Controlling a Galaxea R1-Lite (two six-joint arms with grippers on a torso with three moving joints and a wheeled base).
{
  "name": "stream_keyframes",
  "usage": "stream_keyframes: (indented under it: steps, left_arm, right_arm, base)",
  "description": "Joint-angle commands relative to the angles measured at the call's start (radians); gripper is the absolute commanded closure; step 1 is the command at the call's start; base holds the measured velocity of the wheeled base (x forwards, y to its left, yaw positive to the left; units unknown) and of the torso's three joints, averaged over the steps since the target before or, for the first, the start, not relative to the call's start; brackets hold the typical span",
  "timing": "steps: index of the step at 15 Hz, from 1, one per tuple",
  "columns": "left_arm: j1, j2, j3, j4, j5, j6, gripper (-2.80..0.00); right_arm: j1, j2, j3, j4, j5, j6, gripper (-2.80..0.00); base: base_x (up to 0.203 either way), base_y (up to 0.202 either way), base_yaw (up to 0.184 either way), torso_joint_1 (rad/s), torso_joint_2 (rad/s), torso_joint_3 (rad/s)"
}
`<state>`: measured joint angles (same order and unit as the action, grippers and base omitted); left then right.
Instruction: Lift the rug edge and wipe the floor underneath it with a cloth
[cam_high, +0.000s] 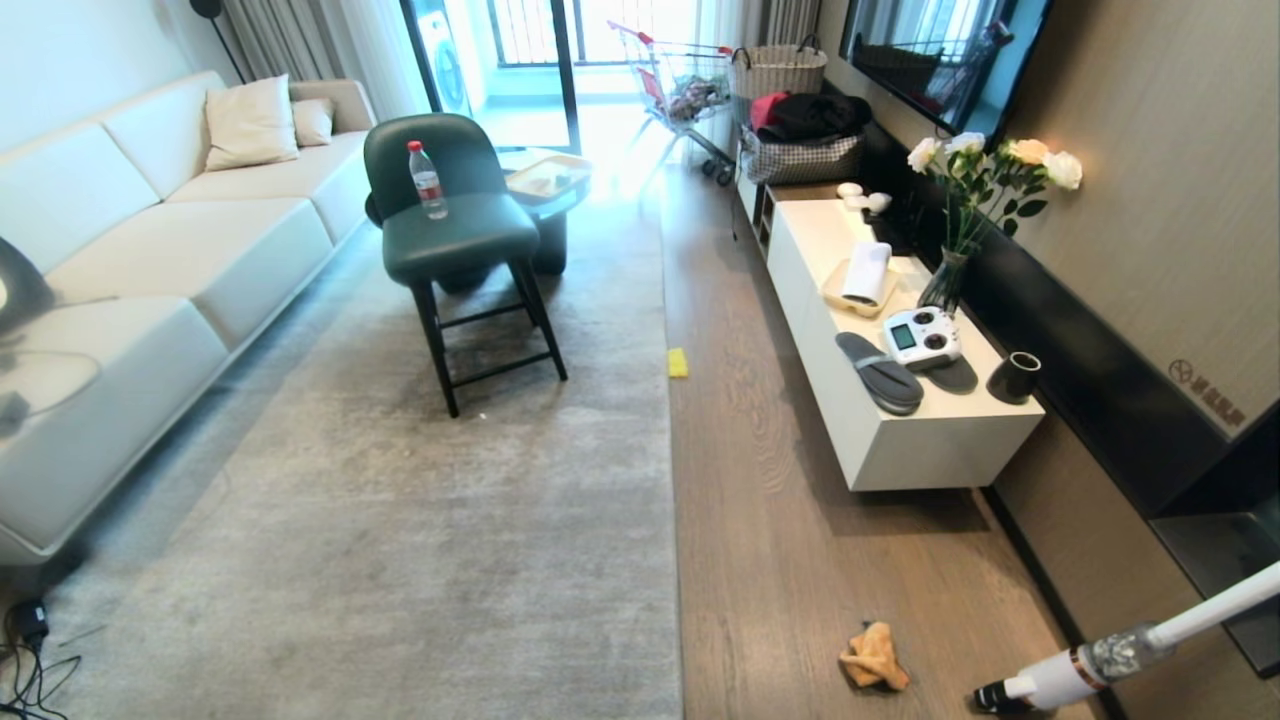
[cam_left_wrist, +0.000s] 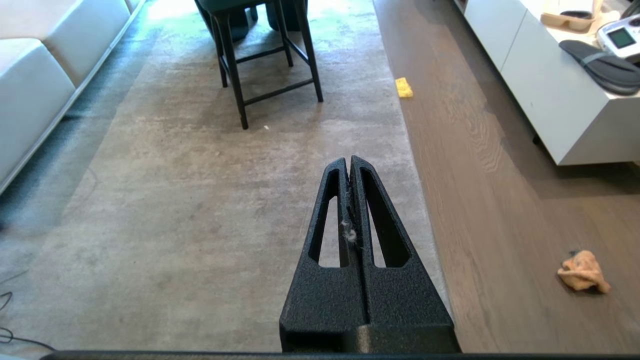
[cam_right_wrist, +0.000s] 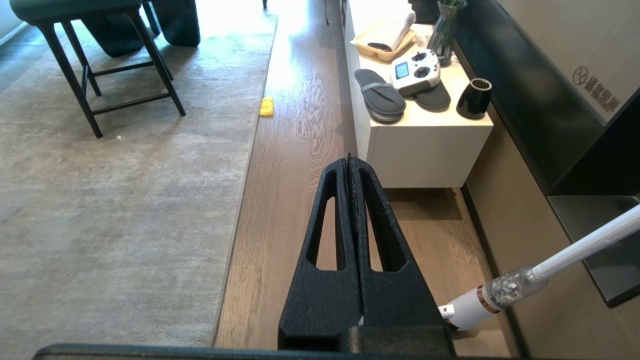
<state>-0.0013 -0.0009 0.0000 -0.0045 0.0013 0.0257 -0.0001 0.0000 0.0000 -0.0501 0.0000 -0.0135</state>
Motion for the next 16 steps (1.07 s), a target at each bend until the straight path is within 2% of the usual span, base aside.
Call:
stream_keyframes:
  steps: [1, 16]
  left_arm:
    - [0.000, 0.001, 0.000, 0.000, 0.000, 0.000, 0.00]
    - [0.000, 0.001, 0.000, 0.000, 0.000, 0.000, 0.00]
  right_arm:
    - [0.000, 0.002, 0.000, -0.001, 0.000, -0.002, 0.00]
    - [0.000, 0.002, 0.000, -0.001, 0.000, 0.001, 0.00]
  base:
    - [0.000, 0.000, 0.000, 0.218, -0.55, -0.319]
    - [0.000, 0.000, 0.000, 0.157, -0.35, -0.203]
